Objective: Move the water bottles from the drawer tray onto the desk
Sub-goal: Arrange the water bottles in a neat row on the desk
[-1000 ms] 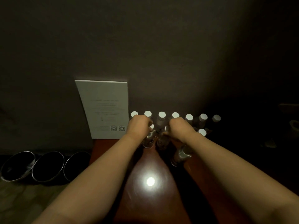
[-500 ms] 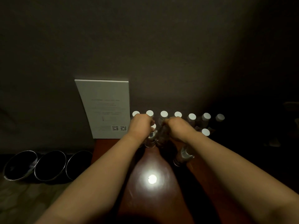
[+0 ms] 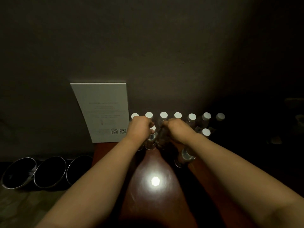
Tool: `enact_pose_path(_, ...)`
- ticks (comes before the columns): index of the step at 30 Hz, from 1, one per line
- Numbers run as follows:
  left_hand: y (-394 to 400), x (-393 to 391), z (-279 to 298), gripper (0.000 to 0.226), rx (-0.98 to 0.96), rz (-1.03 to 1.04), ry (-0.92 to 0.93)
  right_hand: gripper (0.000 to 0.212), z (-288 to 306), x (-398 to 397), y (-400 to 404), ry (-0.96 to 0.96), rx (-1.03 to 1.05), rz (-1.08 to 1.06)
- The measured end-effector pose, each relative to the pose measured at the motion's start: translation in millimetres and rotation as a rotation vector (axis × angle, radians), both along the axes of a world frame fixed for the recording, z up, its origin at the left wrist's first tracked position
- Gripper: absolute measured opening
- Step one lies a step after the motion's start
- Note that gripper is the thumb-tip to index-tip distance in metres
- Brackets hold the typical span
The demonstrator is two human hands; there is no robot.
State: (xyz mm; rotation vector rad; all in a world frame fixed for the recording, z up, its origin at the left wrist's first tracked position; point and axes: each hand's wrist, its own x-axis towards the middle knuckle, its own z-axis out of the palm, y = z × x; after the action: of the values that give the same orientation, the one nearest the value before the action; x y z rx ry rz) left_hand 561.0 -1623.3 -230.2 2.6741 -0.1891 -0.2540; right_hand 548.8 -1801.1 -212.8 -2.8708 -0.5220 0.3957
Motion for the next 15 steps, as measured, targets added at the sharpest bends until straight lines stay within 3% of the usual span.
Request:
enact_pose_path(9, -0.9, -1.4, 1.1, 0.016, 0.019, -0.013, -0.019, 0.029, -0.3, -4.2, 0.3, -0.006, 0.043, -0.01)
enact_pose_path(15, -2.2, -2.9, 1.7, 0.02, 0.025, -0.006, -0.023, 0.036, 3.0, -5.7, -2.1, 0.016, 0.011, -0.005)
